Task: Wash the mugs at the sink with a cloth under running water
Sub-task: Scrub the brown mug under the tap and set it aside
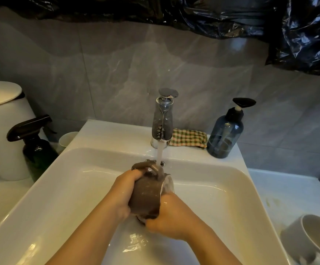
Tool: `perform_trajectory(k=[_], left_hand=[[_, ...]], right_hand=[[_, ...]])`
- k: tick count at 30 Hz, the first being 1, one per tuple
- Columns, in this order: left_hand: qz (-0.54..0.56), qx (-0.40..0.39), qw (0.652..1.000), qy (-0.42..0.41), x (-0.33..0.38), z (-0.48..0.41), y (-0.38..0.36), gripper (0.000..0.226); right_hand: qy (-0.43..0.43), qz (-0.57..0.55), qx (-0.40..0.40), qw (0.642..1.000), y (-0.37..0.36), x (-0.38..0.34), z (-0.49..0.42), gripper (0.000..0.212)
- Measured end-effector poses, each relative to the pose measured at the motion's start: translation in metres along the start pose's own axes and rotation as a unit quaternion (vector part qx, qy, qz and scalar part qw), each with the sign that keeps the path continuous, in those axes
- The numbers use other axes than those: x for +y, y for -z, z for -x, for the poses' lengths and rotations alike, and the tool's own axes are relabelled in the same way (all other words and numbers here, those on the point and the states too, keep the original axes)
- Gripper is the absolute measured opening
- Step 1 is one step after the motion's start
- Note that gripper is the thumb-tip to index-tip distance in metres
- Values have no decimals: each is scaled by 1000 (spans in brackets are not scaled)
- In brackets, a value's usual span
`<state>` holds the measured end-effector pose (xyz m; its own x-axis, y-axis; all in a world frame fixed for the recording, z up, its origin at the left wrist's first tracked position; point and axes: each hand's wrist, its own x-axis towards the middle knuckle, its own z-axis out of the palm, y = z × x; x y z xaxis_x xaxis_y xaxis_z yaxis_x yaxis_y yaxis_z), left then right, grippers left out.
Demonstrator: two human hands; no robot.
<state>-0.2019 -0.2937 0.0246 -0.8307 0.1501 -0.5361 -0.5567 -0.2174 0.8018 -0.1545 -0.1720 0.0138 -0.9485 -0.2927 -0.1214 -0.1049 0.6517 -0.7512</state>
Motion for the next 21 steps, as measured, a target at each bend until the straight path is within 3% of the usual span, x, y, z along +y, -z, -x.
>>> perform_trajectory(k=[1,3,4,6,7,8,9,10,11,12,14,15,17,19,21], left_hand=[[-3,3,1000,-9,-1,0,0,20],[-10,12,999,-34,-1,0,-1,18],[-24,17,998,-57,-2,0,-1,16],[-58,20,993,-104,-2,0,-4,18],[-68,20,991,-116,-2,0,-4,20],[-74,18,990,-118,-2,1,-5,20],[-77,16,991,-112,-2,0,-4,18],[-74,15,992,-101,-2,-1,-3,15],[-66,13,994,-84,-2,-2,-1,14],[-54,10,997,-59,-2,-2,0,15],[-32,-1,999,-10,-1,-2,1,21],[-24,-2,1000,3,-1,-2,2,23],[-11,-9,1000,12,2,-1,3,23],[5,-33,999,27,4,0,4,19],[18,-88,996,21,5,0,7,21]], right_hand=[[-7,-38,-9,999,0,-2,0,28],[-31,-219,-34,975,4,-10,1,33],[-49,-343,-36,937,7,-14,1,37],[-69,-581,-25,811,10,-18,0,43],[-73,-637,-14,767,10,-19,1,44],[-79,-643,-10,762,9,-19,3,46],[-86,-596,-12,798,8,-17,3,46],[-77,-496,-20,865,7,-16,6,42],[-55,-350,-29,935,4,-15,7,34],[-20,-210,-39,977,2,-15,9,26],[11,-24,-25,999,-2,-9,7,22],[8,13,3,1000,-3,-6,6,27],[-4,8,31,999,-4,-7,4,28],[-40,-29,9,999,-4,-7,1,30],[-74,-142,14,987,0,-8,-1,34]])
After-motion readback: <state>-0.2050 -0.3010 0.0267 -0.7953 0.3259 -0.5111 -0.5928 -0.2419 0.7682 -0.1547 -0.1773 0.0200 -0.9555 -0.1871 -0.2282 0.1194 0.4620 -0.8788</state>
